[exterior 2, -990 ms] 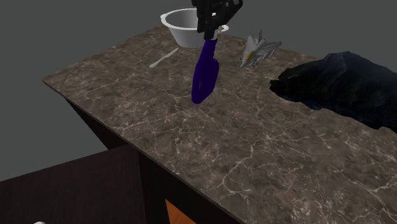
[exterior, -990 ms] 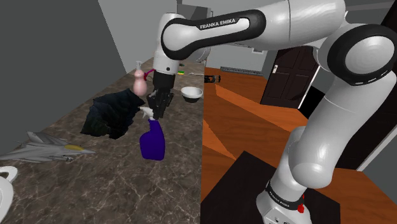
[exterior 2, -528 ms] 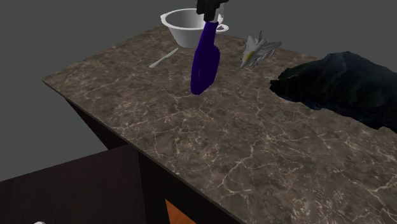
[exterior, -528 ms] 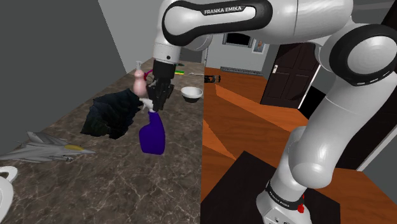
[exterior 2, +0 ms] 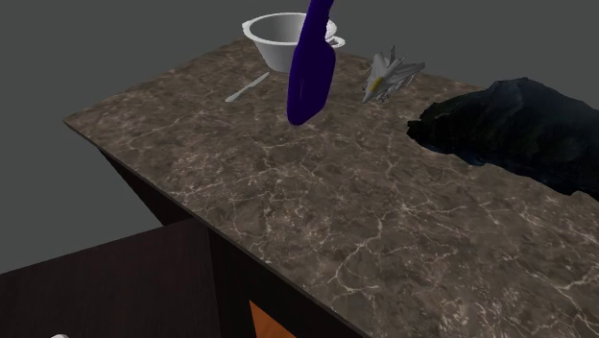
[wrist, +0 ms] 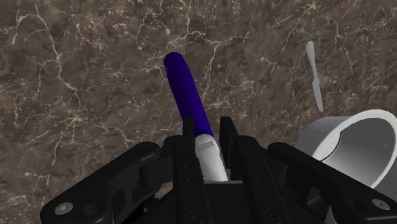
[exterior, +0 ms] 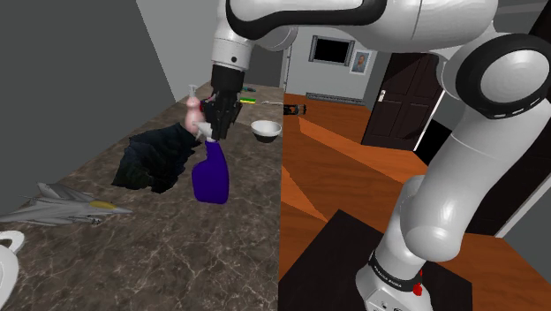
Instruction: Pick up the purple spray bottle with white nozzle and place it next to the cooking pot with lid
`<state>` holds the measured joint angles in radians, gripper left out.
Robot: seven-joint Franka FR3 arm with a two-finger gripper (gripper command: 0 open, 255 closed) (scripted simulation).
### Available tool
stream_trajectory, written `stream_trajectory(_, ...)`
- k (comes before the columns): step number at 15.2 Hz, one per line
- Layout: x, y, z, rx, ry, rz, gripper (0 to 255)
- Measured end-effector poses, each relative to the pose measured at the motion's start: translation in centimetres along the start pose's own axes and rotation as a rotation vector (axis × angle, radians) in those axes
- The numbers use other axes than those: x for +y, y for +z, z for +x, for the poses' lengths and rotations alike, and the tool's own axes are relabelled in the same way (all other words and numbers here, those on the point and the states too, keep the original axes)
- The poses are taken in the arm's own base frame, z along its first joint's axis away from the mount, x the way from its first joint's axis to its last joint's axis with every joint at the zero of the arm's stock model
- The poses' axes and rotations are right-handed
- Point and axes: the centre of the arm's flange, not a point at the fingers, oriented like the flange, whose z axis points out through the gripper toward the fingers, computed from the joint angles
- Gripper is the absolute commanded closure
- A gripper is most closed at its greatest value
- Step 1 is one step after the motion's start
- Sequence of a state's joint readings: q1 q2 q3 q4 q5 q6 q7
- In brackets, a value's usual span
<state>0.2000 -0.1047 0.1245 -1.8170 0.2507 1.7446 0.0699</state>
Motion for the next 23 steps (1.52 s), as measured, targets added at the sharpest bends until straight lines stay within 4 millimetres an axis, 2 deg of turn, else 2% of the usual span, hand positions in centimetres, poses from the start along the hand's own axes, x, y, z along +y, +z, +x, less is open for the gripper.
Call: stream_trajectory(23, -2.9, -11.8, 0.1, 0.0, 0.0, 0.0, 255)
